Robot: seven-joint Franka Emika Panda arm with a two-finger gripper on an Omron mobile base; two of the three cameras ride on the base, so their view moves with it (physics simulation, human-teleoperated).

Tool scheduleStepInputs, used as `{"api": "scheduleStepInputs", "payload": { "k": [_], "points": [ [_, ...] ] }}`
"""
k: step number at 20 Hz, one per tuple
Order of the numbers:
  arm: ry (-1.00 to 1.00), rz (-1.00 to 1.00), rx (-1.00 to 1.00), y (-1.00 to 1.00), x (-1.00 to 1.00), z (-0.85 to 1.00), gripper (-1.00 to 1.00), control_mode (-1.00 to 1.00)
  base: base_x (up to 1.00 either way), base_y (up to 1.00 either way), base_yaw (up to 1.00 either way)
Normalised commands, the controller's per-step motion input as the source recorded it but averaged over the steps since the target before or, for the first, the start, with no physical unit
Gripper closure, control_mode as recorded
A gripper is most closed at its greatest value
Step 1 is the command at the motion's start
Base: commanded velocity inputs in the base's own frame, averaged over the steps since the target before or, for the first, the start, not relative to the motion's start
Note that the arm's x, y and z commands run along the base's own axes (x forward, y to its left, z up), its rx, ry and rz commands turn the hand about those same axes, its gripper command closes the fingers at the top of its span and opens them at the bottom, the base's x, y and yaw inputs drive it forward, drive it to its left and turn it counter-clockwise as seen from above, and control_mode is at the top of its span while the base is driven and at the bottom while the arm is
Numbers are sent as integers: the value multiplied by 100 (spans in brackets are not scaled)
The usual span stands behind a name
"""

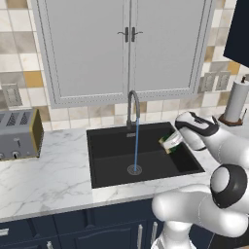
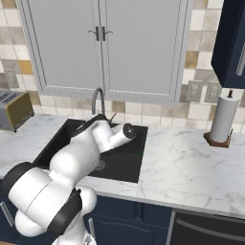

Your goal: Soak the sponge with water for a few seconds and then drop it inside the sink.

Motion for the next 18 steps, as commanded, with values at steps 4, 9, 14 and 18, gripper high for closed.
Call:
{"api": "scheduleStepInputs", "payload": {
  "k": [4,9,14,18],
  "points": [
    [0,0,0,26,14,-1,100,-100,0,0,0],
    [-2,1,0,19,9,0,100,-100,0,0,0],
    [-3,4,0,15,0,-4,100,-100,0,0,0],
    [-8,5,0,13,0,-14,100,-100,0,0,0]
  ]
}}
